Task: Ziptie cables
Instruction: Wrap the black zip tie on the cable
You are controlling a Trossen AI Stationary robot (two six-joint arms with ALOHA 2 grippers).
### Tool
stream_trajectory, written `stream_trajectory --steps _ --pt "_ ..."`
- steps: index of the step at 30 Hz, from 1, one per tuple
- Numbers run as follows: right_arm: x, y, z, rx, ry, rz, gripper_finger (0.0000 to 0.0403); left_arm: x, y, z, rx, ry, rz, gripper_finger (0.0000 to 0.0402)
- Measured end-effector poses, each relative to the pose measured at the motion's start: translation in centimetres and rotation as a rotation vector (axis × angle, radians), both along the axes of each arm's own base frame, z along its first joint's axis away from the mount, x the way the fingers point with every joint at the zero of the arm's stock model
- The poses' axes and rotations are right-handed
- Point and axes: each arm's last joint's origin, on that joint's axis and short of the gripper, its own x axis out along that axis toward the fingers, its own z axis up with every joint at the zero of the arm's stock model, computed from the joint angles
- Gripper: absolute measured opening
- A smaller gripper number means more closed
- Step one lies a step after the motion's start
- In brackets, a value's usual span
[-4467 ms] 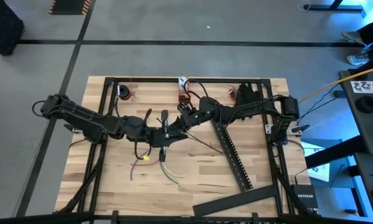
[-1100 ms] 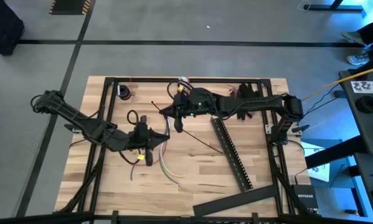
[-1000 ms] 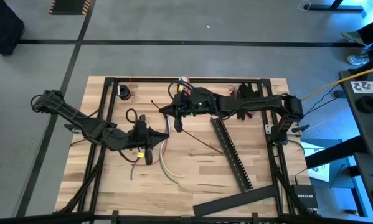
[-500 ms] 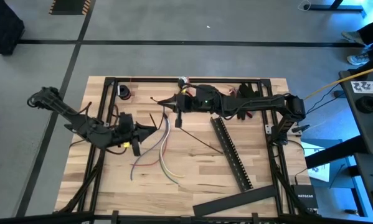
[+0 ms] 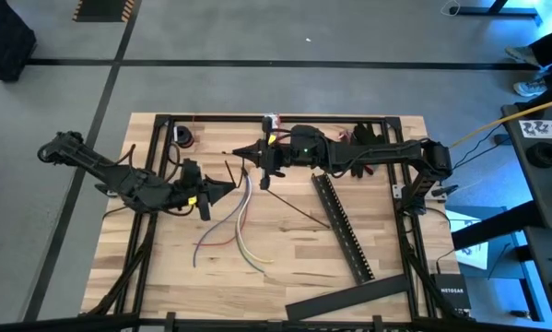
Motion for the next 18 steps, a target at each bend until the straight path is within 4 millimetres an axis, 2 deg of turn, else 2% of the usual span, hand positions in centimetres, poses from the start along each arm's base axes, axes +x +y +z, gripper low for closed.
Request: stream_trajectory --steps 8,18 --pt "0.02 0.32 -0.11 -0.043 0.013 0.011 0.0000 0.01 0.03 -0.04 -0.051 -0.007 -0.022 0.0000" --pt "0.04 0.66 -0.15 -0.066 0.017 0.052 0.0000 -0.87 0.31 0.43 -0.066 -0.023 -0.027 0.0000"
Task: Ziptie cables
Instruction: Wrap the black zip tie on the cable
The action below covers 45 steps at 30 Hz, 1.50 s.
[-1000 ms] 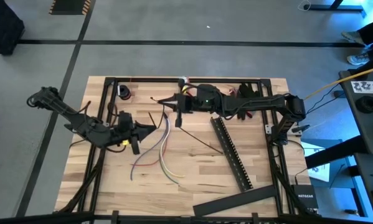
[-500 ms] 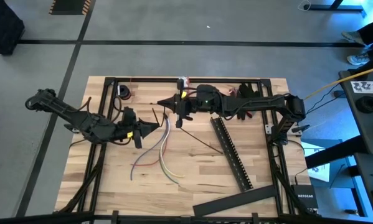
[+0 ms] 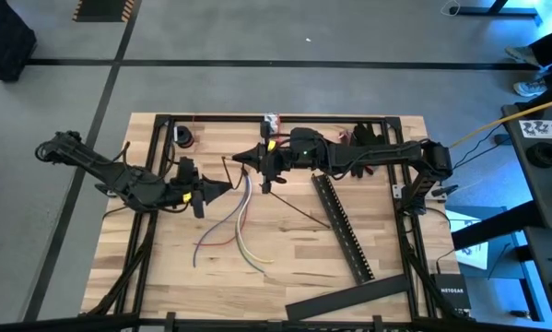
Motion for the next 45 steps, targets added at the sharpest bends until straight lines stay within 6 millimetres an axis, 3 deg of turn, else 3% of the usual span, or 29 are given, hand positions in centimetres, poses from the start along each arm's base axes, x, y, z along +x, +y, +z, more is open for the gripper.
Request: stream_trajectory --steps 13,27,45 --pt "0.0 0.0 -0.1 -0.064 0.014 0.020 0.0000 0.0 0.0 -0.2 -0.017 0.016 0.001 0.0000" --pt "0.0 0.1 -0.6 -0.190 0.056 0.039 0.0000 0.2 -0.3 -0.4 -0.080 0.025 -0.115 0.0000" --pt "-0.1 4.4 -1.3 -0.278 0.115 0.146 0.0000 -1.6 -0.4 -0.6 -0.126 0.089 -0.161 0.0000"
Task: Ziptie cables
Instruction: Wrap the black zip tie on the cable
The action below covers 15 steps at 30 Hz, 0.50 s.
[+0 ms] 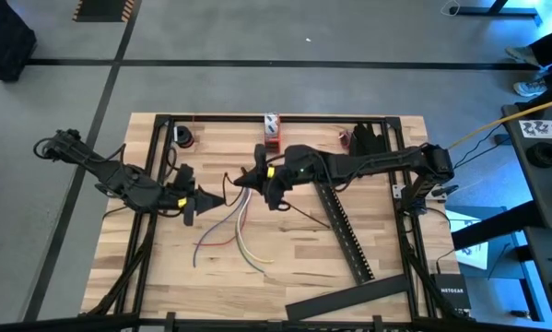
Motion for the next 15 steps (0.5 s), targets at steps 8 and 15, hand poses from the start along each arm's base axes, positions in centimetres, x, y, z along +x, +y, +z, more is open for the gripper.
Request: stream_trajectory --steps 8,15 --pt "-0.2 0.4 -0.7 -0.081 0.066 -0.028 0.0000 0.0 0.1 0.3 -0.008 -0.022 0.015 0.0000" --pt "-0.3 1.7 -0.7 -0.191 0.063 -0.037 0.0000 -0.3 0.7 -0.5 -0.035 0.047 0.066 0.0000"
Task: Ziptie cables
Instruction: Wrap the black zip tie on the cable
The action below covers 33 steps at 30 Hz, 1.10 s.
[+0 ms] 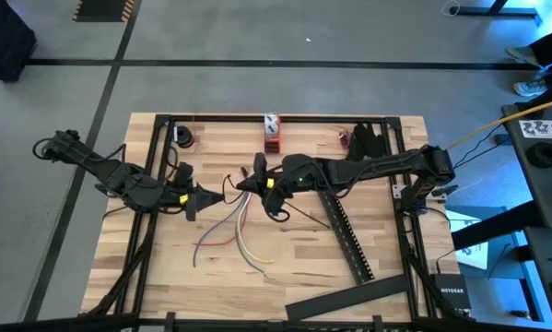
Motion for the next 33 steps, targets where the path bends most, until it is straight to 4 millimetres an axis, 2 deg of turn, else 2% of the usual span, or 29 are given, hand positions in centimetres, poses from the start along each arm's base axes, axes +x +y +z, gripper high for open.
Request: stream_trajectory --steps 9,13,17,28,33 --pt "-0.1 0.3 -0.2 -0.012 0.016 -0.013 0.0000 0.6 0.4 -0.4 -0.009 0.026 0.025 0.0000" --pt "0.0 0.2 -1.1 -0.001 0.073 -0.036 0.0000 1.3 0.1 -0.2 -0.040 0.000 -0.031 0.0000" --pt "0.4 0.3 -2.1 0.003 0.101 -0.057 0.0000 1.7 -0.2 -1.9 -0.036 0.132 -0.038 0.0000" --pt "0.6 3.4 -4.1 -0.014 0.192 0.016 0.0000 2.0 0.8 -2.4 -0.014 0.190 0.013 0.0000" --pt "0.9 2.8 -4.3 -0.033 0.169 -0.100 0.0000 2.7 0.7 -3.1 -0.032 0.250 -0.091 0.0000"
